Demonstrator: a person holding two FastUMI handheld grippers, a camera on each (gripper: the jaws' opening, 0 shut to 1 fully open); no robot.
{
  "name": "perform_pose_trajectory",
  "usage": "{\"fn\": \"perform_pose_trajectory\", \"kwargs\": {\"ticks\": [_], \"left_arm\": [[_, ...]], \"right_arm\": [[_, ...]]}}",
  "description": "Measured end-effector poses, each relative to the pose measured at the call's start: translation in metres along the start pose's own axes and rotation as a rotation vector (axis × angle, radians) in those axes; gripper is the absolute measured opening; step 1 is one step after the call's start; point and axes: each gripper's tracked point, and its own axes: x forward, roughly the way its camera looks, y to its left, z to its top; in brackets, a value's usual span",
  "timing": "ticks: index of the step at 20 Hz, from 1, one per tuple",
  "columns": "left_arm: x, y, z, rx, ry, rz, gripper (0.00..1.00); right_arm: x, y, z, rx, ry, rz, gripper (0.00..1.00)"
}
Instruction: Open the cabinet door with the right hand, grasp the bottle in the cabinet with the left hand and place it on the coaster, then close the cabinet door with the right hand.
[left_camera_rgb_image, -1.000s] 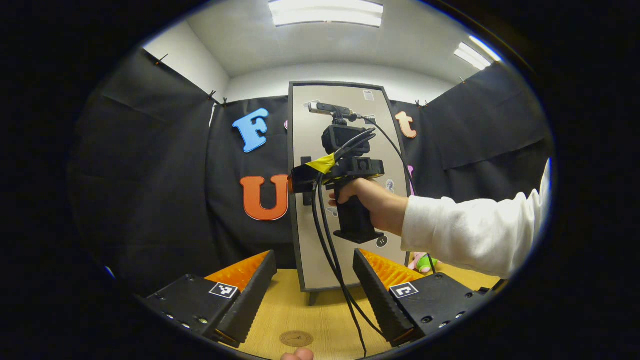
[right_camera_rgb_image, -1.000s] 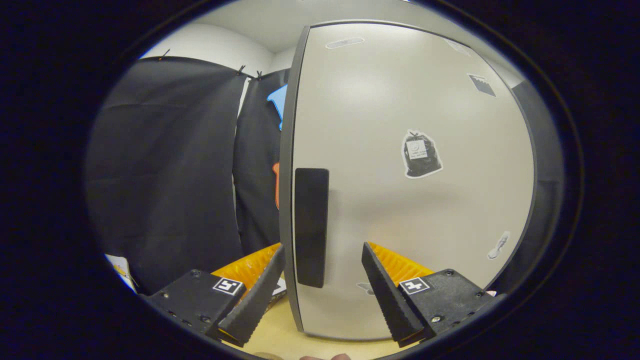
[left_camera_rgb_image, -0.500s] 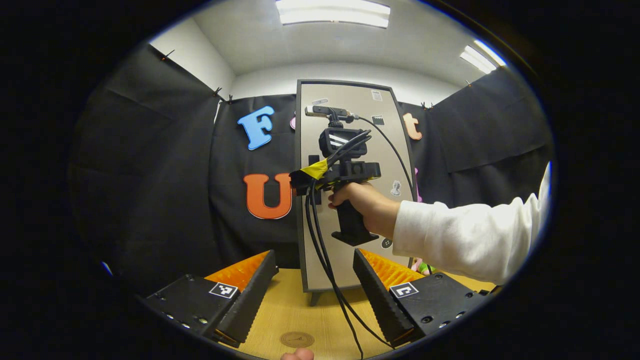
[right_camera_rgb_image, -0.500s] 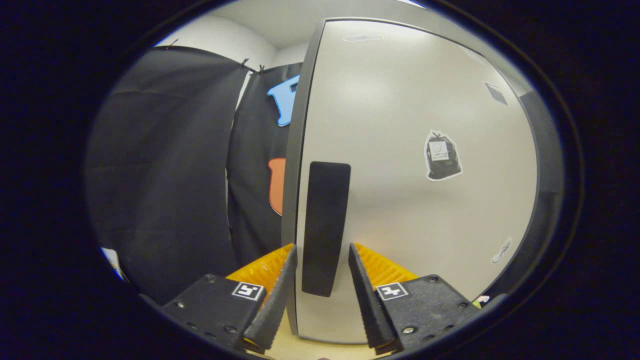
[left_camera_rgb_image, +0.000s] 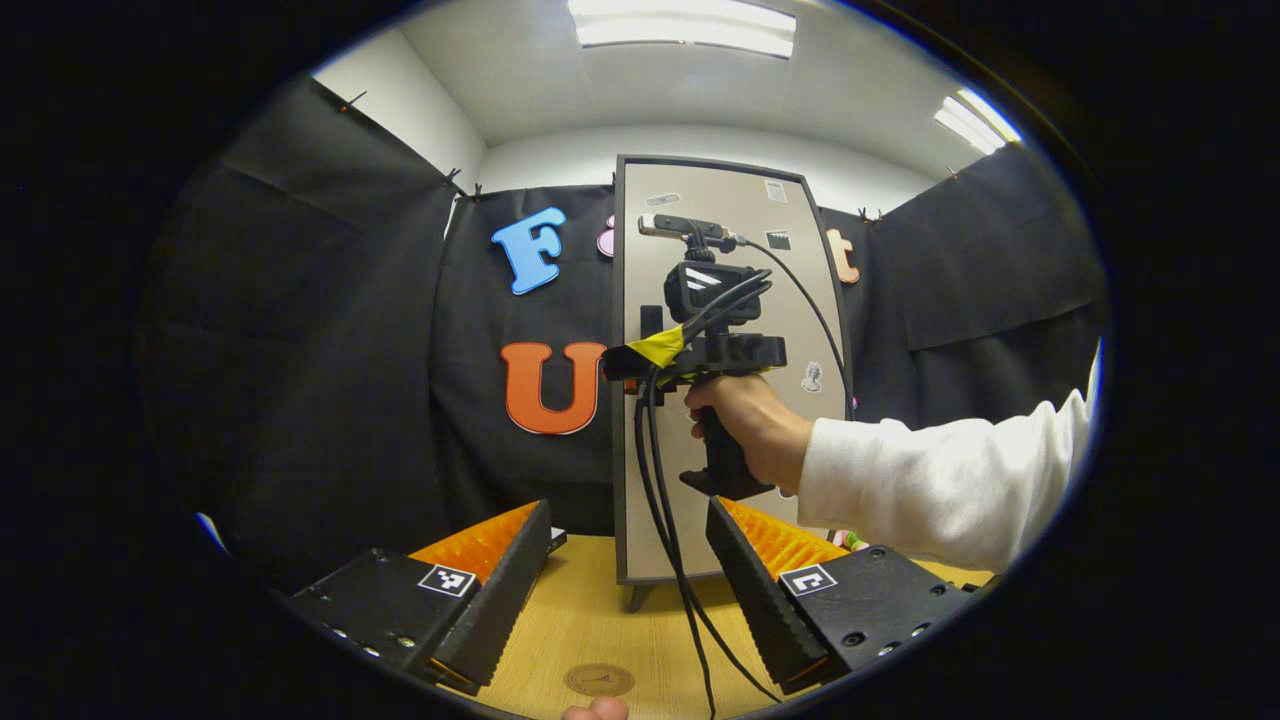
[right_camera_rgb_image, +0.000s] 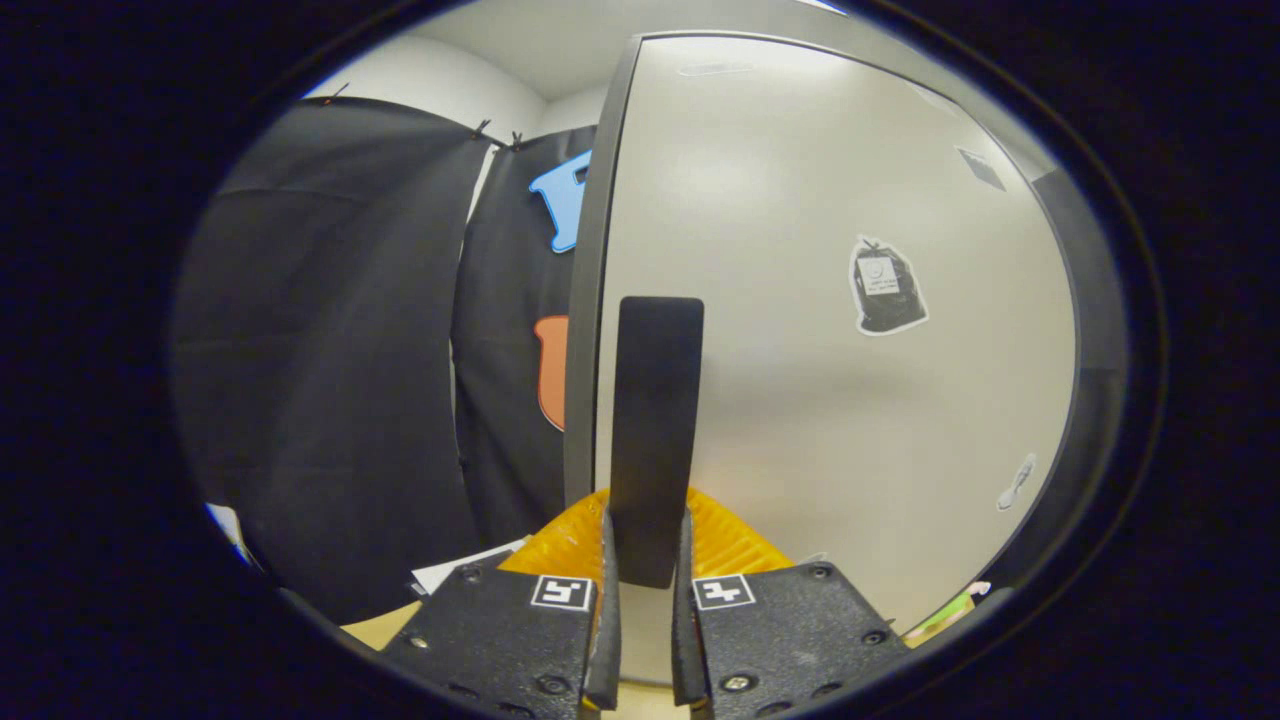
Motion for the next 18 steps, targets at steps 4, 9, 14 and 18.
{"fn": "perform_pose_trajectory", "kwargs": {"ticks": [4,9,14,18], "left_arm": [[0.000,0.013,-0.001,0.006,0.001,0.023,0.94],[-0.005,0.021,-0.002,0.006,0.008,0.040,0.95],[-0.013,0.022,-0.001,0.007,0.008,0.047,0.94],[-0.022,0.014,0.006,0.005,0.005,0.032,0.94]], "right_arm": [[-0.011,0.003,0.000,-0.006,0.002,0.025,0.23],[-0.058,0.003,-0.002,0.004,0.003,0.065,0.24],[-0.109,-0.004,-0.008,0.016,0.000,0.106,0.24],[-0.147,-0.013,-0.013,0.025,0.000,0.111,0.24]]}}
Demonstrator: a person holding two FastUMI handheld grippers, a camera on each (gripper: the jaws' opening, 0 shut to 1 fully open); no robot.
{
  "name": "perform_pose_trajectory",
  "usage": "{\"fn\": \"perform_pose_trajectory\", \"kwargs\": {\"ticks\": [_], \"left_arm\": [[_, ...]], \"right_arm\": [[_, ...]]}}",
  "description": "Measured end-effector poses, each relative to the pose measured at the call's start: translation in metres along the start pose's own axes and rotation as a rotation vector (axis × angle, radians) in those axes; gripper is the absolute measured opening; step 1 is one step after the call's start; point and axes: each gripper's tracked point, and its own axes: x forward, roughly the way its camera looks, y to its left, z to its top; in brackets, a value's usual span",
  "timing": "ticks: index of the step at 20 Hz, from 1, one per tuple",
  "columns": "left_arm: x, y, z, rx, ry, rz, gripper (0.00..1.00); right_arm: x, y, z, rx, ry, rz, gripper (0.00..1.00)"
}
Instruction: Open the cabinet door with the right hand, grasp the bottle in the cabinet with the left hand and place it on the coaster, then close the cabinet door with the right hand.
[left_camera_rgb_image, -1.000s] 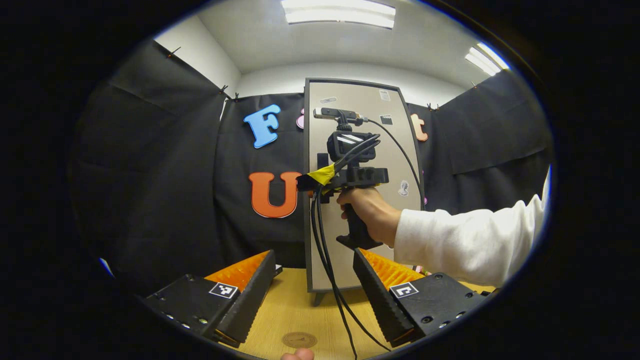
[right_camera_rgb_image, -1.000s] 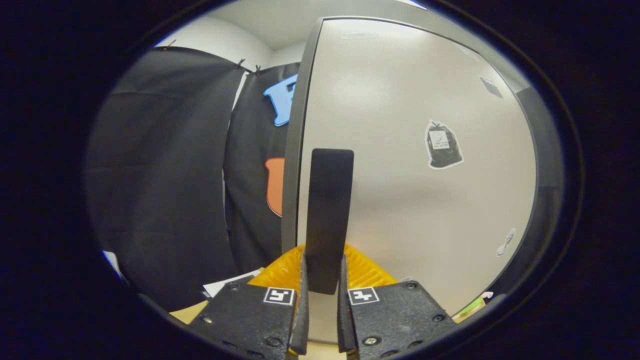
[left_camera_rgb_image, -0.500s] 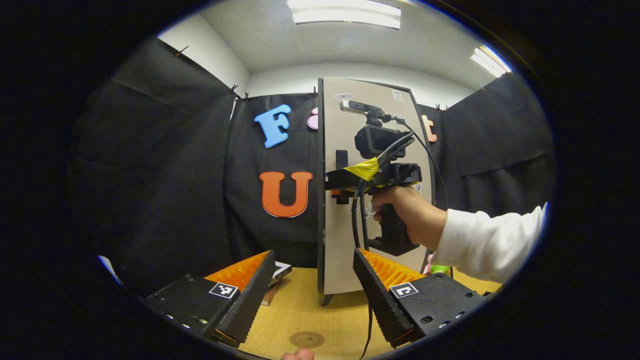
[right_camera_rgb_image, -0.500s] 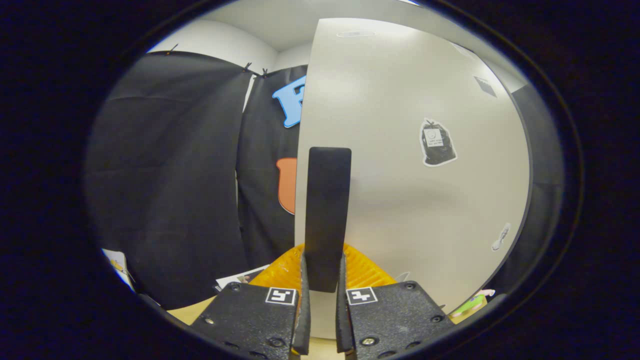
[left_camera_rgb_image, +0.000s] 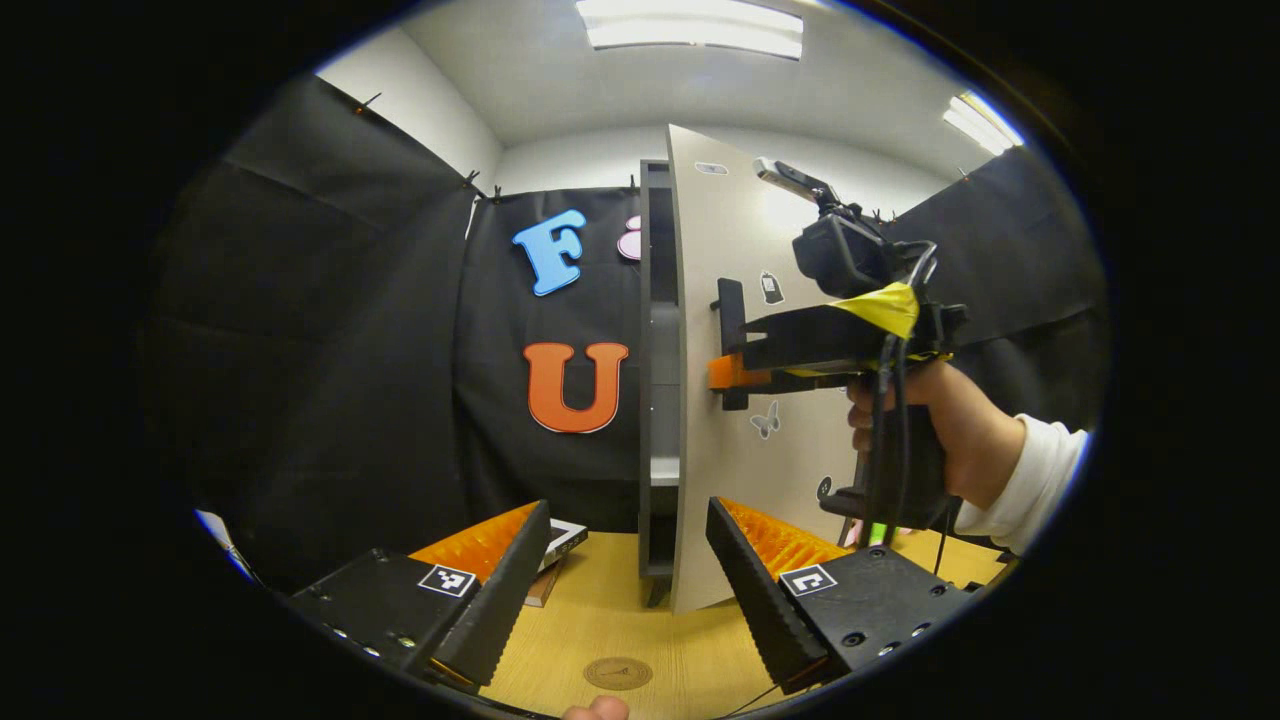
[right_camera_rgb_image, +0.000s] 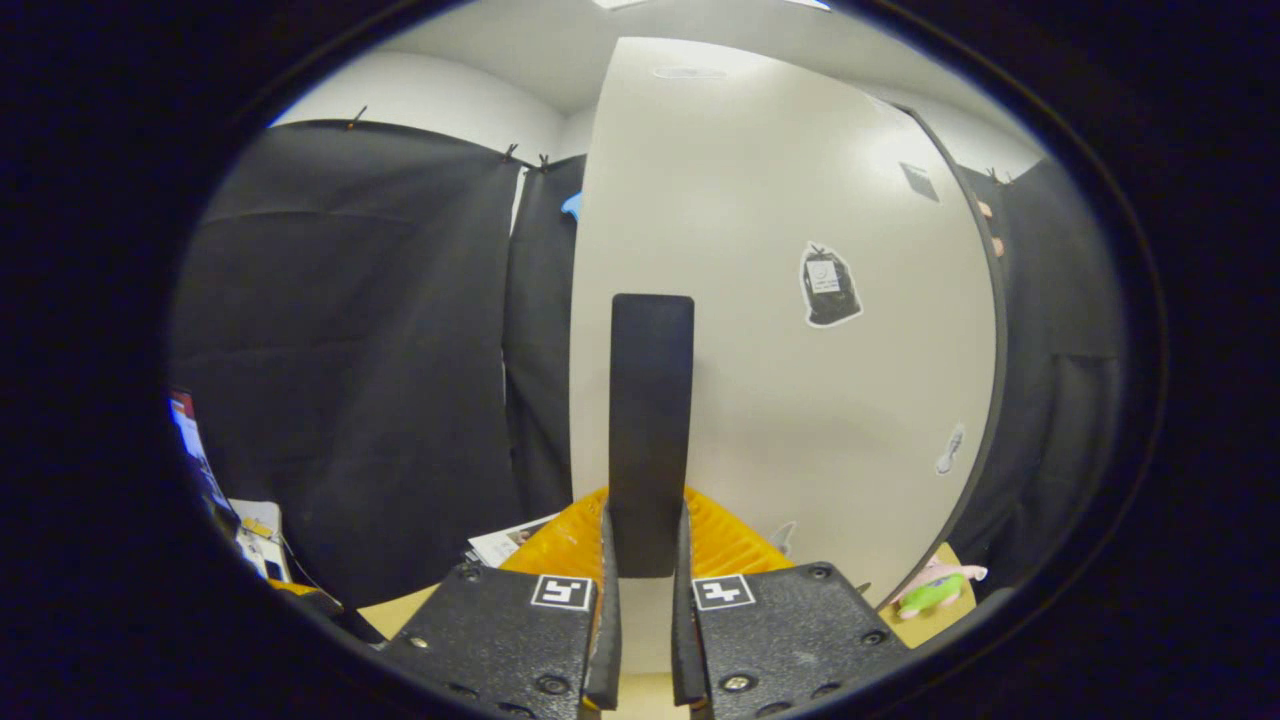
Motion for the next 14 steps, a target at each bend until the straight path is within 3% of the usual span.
{"fn": "perform_pose_trajectory", "kwargs": {"ticks": [7,14], "left_arm": [[-0.007,-0.020,0.000,-0.003,0.001,-0.033,0.94],[-0.009,-0.045,0.006,-0.015,0.002,-0.068,0.95]], "right_arm": [[-0.072,-0.025,-0.006,-0.007,0.028,0.025,0.24],[-0.160,-0.072,-0.011,0.021,0.023,-0.018,0.22]]}}
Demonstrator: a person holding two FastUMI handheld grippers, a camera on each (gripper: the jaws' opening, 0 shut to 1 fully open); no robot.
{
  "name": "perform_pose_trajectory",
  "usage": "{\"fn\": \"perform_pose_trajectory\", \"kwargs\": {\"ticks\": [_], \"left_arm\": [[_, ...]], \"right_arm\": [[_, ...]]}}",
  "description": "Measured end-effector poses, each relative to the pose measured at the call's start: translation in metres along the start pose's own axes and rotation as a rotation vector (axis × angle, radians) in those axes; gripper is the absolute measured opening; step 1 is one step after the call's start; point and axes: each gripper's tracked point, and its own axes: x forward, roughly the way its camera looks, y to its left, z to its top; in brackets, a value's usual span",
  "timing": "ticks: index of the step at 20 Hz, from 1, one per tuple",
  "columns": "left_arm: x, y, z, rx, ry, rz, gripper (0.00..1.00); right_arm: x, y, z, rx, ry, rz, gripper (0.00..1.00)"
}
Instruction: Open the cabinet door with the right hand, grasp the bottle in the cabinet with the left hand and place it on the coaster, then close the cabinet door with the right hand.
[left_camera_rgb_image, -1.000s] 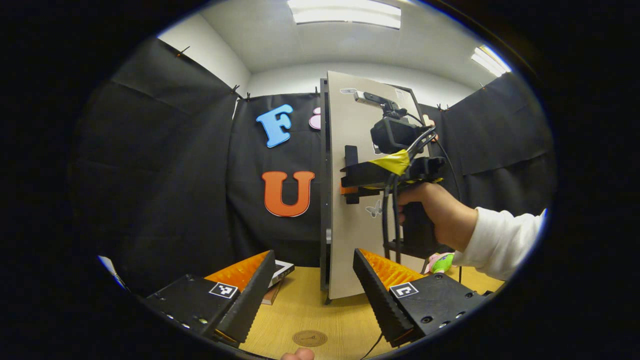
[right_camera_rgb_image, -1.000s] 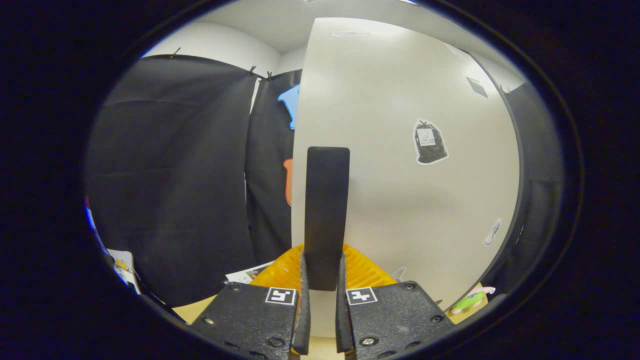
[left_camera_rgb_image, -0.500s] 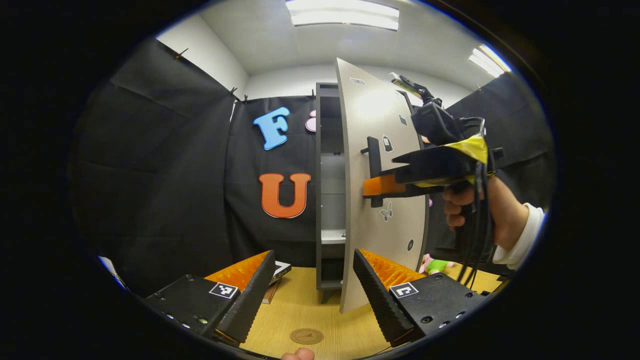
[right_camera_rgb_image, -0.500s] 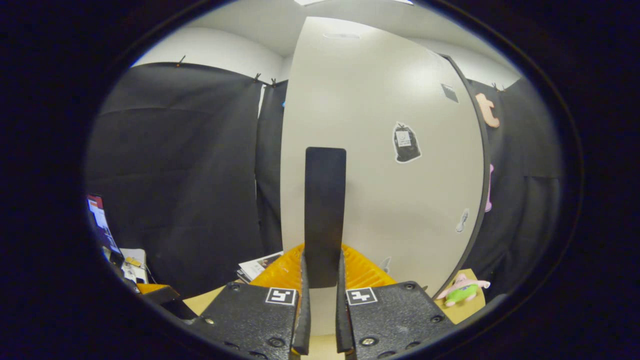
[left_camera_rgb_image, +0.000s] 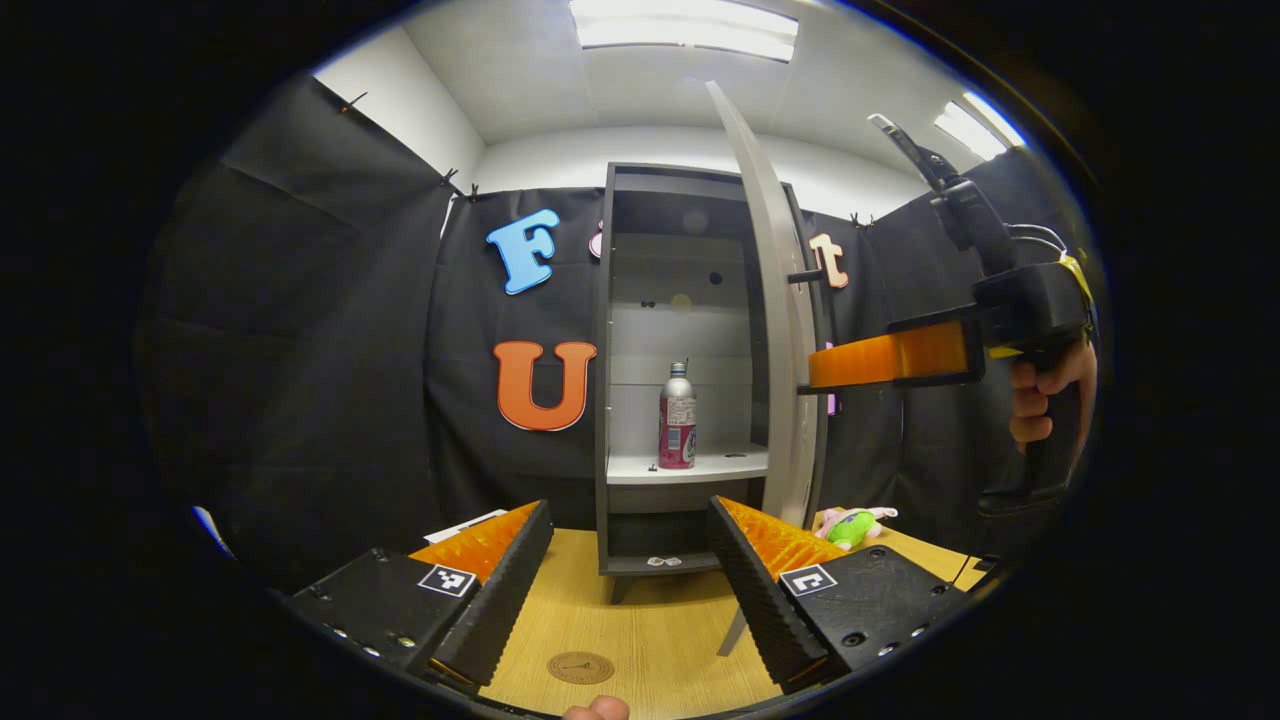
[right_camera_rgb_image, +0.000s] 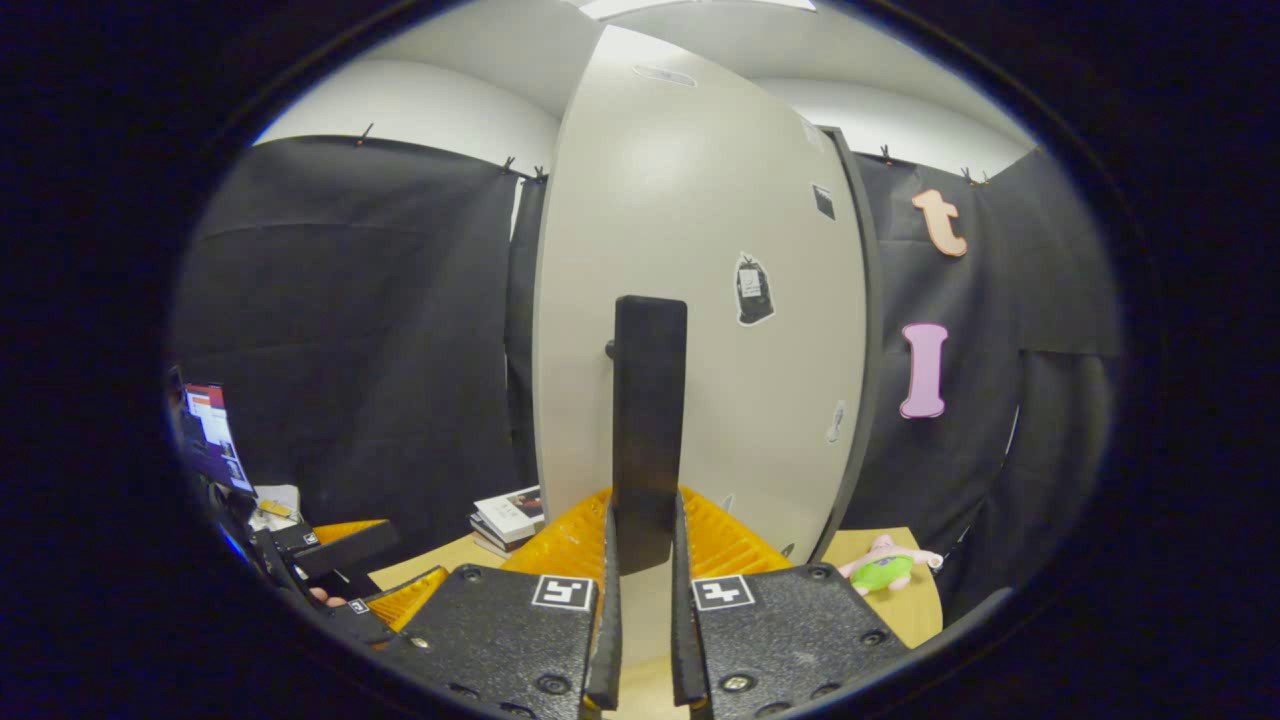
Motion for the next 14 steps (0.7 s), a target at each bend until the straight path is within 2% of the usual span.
{"fn": "perform_pose_trajectory", "kwargs": {"ticks": [10,14], "left_arm": [[-0.003,-0.015,-0.004,0.005,0.012,-0.016,0.95],[0.000,-0.019,-0.005,0.002,0.017,-0.020,0.95]], "right_arm": [[-0.049,-0.035,-0.004,0.064,-0.002,0.007,0.23],[-0.067,-0.048,-0.002,0.045,-0.012,-0.032,0.22]]}}
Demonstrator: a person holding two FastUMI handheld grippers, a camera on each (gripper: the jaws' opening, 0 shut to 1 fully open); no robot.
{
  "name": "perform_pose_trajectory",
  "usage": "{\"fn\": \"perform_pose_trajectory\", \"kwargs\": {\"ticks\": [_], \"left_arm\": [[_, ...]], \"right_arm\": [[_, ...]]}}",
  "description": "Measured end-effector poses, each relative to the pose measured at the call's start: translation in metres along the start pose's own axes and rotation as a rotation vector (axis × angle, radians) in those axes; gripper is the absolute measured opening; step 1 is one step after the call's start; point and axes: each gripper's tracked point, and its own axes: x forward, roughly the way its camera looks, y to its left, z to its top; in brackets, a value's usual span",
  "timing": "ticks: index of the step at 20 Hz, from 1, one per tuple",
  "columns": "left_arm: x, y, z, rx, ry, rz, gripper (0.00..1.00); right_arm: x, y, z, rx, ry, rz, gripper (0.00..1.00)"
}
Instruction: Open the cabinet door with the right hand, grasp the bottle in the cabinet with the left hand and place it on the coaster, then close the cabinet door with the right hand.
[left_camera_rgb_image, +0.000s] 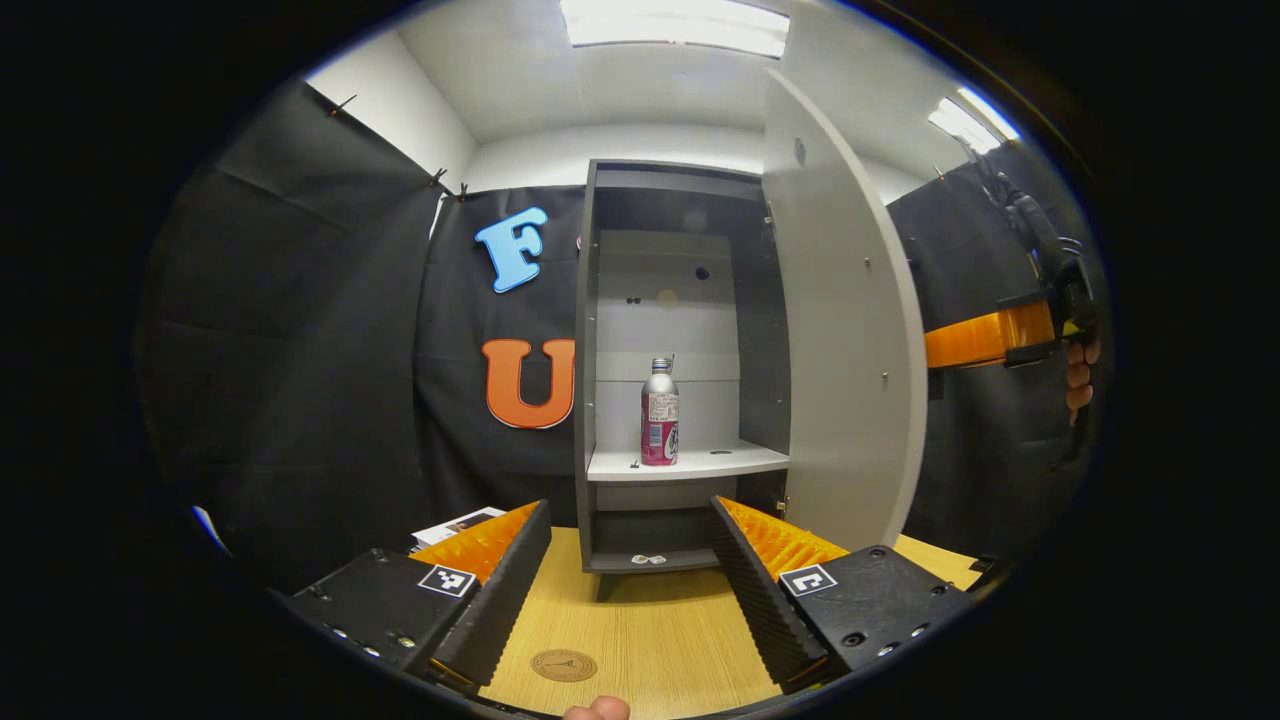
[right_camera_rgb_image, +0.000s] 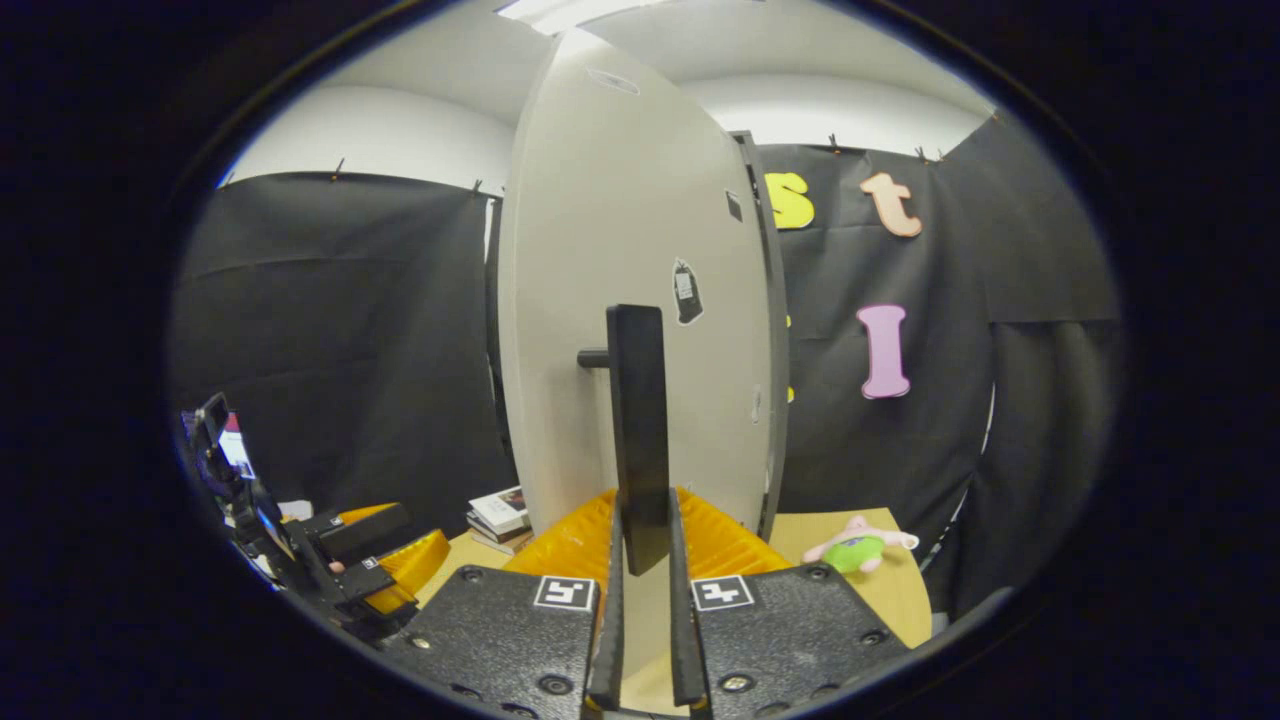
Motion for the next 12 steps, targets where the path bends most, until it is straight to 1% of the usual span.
{"fn": "perform_pose_trajectory", "kwargs": {"ticks": [1,4,5,6,7,8,10,12], "left_arm": [[0.001,-0.001,-0.001,0.000,0.002,-0.002,0.95],[0.003,-0.005,-0.004,-0.006,0.004,-0.011,0.95],[0.004,-0.007,-0.003,-0.008,0.003,-0.016,0.95],[0.005,-0.009,-0.003,-0.008,0.004,-0.021,0.95],[0.005,-0.011,-0.003,-0.008,0.006,-0.027,0.94],[0.005,-0.013,-0.004,-0.008,0.006,-0.031,0.95],[0.005,-0.016,-0.004,-0.010,0.008,-0.038,0.95],[0.004,-0.018,-0.005,-0.010,0.011,-0.045,0.95]], "right_arm": [[-0.005,-0.005,0.001,-0.023,-0.006,-0.022,0.22],[-0.018,-0.040,0.000,-0.071,-0.016,-0.102,0.20],[-0.021,-0.050,0.000,-0.070,-0.018,-0.121,0.22],[-0.022,-0.056,0.001,-0.064,-0.021,-0.140,0.20],[-0.024,-0.064,0.002,-0.057,-0.025,-0.161,0.21],[-0.024,-0.067,0.002,-0.056,-0.029,-0.176,0.17],[-0.024,-0.077,0.002,-0.061,-0.032,-0.201,0.13],[-0.024,-0.085,0.002,-0.064,-0.032,-0.216,0.11]]}}
